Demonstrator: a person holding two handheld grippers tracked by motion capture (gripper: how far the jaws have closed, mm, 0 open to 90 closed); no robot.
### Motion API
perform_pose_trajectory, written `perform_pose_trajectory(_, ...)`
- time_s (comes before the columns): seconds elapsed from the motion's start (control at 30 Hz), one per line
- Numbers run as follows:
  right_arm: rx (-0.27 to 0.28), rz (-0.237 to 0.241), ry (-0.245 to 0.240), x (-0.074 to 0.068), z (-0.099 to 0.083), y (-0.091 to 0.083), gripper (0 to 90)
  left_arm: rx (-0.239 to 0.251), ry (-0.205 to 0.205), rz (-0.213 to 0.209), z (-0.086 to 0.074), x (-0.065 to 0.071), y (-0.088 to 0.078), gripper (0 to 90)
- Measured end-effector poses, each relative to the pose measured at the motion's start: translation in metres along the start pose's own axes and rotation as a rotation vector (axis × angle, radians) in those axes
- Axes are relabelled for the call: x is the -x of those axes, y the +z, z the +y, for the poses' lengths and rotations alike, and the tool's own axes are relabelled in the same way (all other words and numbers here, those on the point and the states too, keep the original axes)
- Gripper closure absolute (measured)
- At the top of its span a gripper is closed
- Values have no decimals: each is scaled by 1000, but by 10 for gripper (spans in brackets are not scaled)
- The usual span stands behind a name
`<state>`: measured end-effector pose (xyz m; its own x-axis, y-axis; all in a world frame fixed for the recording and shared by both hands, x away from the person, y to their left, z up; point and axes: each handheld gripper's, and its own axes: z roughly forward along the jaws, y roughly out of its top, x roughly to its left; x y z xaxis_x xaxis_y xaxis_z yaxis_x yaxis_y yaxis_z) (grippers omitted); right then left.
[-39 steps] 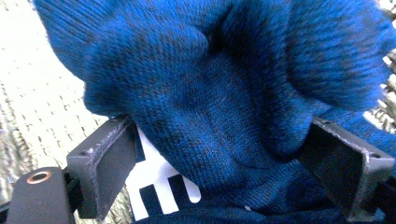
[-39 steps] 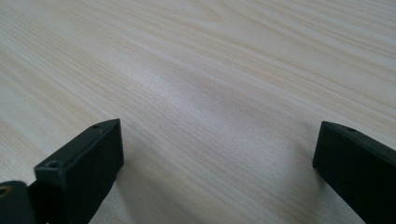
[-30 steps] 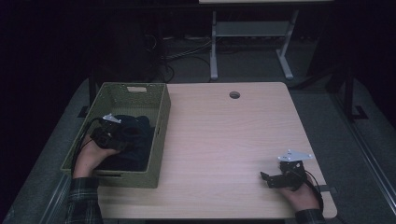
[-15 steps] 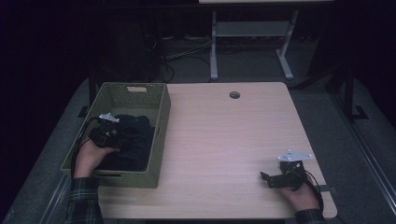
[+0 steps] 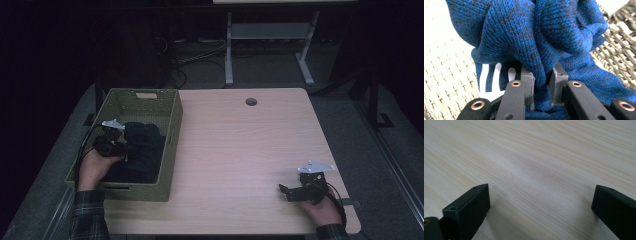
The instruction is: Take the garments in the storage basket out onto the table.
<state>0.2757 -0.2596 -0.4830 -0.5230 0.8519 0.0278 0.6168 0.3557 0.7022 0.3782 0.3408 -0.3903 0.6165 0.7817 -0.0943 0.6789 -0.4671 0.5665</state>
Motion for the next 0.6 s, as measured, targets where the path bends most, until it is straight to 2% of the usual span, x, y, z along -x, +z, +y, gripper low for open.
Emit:
perform_pose_trajectory(0.13,0,0,0,0,0,0,15,25,6,12,1,1,-6,760)
perform_pose_trajectory(0.37,0,0,-1,0,0,0,15,112,27,23,5,6,-24,761)
perform_pose_trajectory(0.4,0,0,0,0,0,0,15,112,27,23,5,6,-24,761)
perform_pose_trajectory(0.53,0,0,0,0,0,0,15,169,23,30,8,7,-39,764)
perform_pose_trajectory(0.6,0,0,0,0,0,0,15,175,25,31,8,7,-42,764)
